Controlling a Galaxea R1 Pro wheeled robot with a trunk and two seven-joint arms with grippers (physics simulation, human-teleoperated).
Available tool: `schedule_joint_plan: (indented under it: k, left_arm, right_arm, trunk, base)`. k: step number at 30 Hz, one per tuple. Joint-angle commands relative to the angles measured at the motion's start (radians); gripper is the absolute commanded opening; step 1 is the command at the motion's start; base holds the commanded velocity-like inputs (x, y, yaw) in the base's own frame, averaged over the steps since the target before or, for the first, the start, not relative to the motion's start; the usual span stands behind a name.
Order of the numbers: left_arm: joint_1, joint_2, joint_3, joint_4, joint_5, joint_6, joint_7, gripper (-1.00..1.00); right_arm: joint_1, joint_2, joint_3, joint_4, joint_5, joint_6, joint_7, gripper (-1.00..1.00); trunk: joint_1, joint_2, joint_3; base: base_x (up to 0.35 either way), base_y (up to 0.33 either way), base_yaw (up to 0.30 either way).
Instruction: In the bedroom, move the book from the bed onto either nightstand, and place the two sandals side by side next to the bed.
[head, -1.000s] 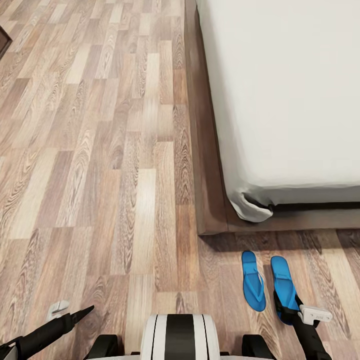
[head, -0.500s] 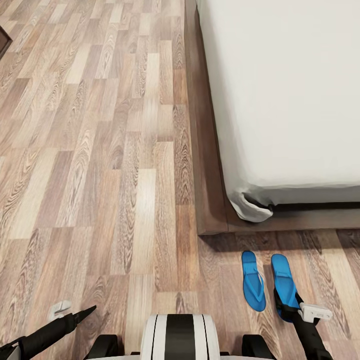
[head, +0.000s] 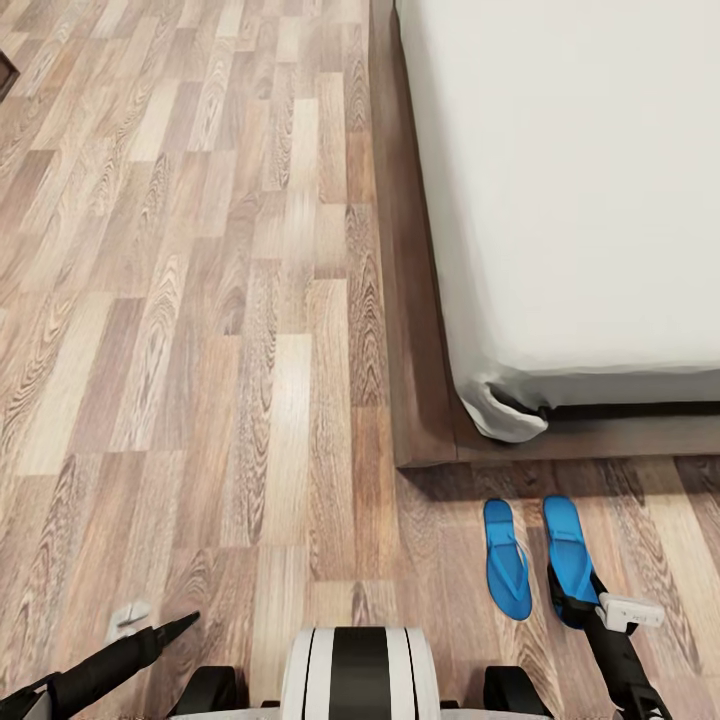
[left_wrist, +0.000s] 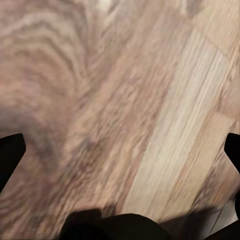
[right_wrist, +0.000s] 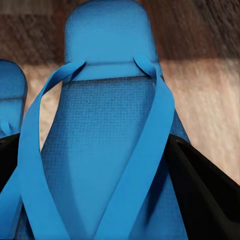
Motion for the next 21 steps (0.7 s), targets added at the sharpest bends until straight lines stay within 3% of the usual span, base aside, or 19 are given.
schedule_joint_plan:
  k: [1, 17, 21]
  left_arm:
    - [0.000, 0.000, 0.004, 0.000, 0.000, 0.009, -0.004, 1.00]
    - [0.000, 0.000, 0.004, 0.000, -0.001, 0.009, -0.007, 1.00]
    - [0.000, 0.000, 0.004, 0.000, -0.001, 0.009, -0.007, 1.00]
  right_arm:
    - [-0.001, 0.000, -0.002, 0.001, -0.010, -0.002, 0.009, -1.00]
    - [-0.001, 0.000, -0.002, -0.002, -0.010, -0.004, 0.009, -1.00]
    - [-0.001, 0.000, -0.002, -0.002, -0.010, -0.004, 0.009, -1.00]
  trunk:
    - [0.000, 0.000, -0.004]
    - [0.007, -0.004, -0.066]
    - [0.007, -0.004, -0.066]
  base:
    - [0.000, 0.000, 0.000]
    - [0.000, 0.000, 0.000]
    - [0.000, 0.000, 0.000]
